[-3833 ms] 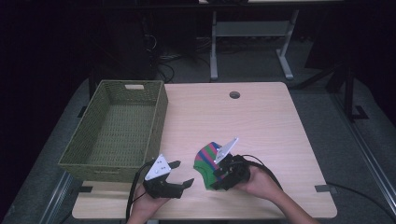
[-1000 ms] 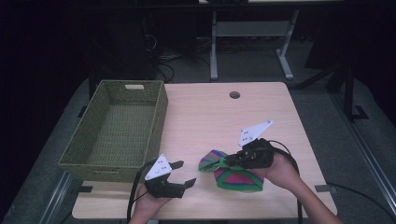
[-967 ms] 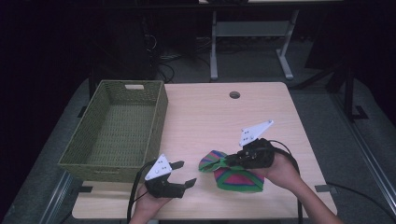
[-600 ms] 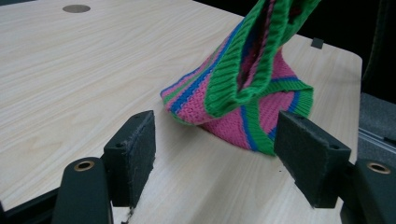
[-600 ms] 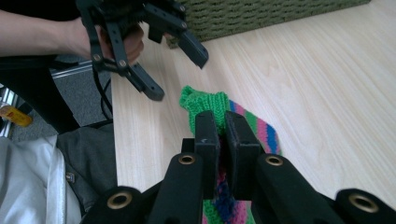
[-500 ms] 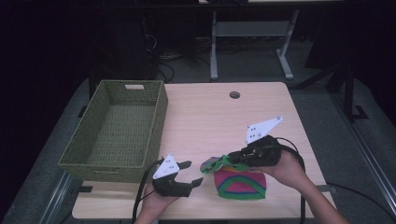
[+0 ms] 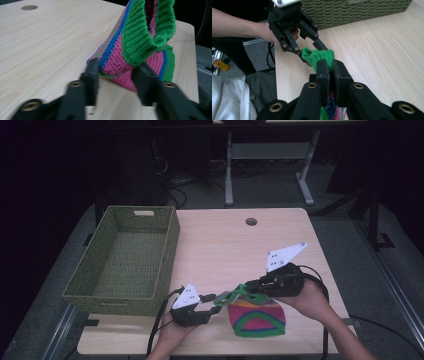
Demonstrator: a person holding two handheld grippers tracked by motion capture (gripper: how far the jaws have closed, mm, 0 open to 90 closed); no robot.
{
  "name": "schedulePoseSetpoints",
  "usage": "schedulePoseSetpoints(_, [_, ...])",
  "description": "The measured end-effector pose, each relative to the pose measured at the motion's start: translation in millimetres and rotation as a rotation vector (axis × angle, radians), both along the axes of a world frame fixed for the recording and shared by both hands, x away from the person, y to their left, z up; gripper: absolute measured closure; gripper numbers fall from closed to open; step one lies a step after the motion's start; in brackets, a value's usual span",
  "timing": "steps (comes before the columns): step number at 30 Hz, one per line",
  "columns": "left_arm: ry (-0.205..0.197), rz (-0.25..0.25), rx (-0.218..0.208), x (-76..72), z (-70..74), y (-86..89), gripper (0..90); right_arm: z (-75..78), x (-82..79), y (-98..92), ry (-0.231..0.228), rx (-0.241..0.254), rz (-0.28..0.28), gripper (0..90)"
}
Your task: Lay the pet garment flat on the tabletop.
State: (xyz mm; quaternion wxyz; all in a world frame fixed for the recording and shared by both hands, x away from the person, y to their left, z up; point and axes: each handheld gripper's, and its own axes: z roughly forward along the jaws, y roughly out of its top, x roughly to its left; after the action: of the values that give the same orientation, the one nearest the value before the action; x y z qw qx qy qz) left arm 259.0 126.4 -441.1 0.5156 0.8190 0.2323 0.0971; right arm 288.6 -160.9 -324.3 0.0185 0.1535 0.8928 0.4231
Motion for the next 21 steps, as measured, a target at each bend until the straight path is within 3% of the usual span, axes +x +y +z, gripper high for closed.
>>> schedulePoseSetpoints(4, [-0.022,-0.013,0.011,0.9,2.5,-1.4,80.2,-1.8,1.2,-5.2,0.003,-0.002,-0.016,84.1])
schedulePoseSetpoints(8, [-0.028,-0.007,0.021,1.9,6.1,-0.5,82.2,-6.5,3.5,-12.0,0.008,-0.008,-0.034,84.2])
schedulePoseSetpoints(10, [-0.020,0.002,-0.006,3.3,10.4,-0.1,82.4,-9.1,4.7,-16.1,0.016,-0.003,-0.041,84.1])
schedulePoseSetpoints(12, [-0.032,0.012,-0.005,4.6,15.8,-1.0,82.6,-11.1,5.3,-19.4,0.022,0.001,-0.048,84.2])
schedulePoseSetpoints(15, [-0.052,0.026,-0.012,10.5,25.8,-1.4,83.1,-14.2,7.0,-24.9,0.033,-0.002,-0.068,84.1])
schedulePoseSetpoints(21, [-0.056,0.050,-0.001,23.1,36.3,-5.2,83.3,-17.5,11.9,-32.6,0.043,0.017,-0.101,84.2])
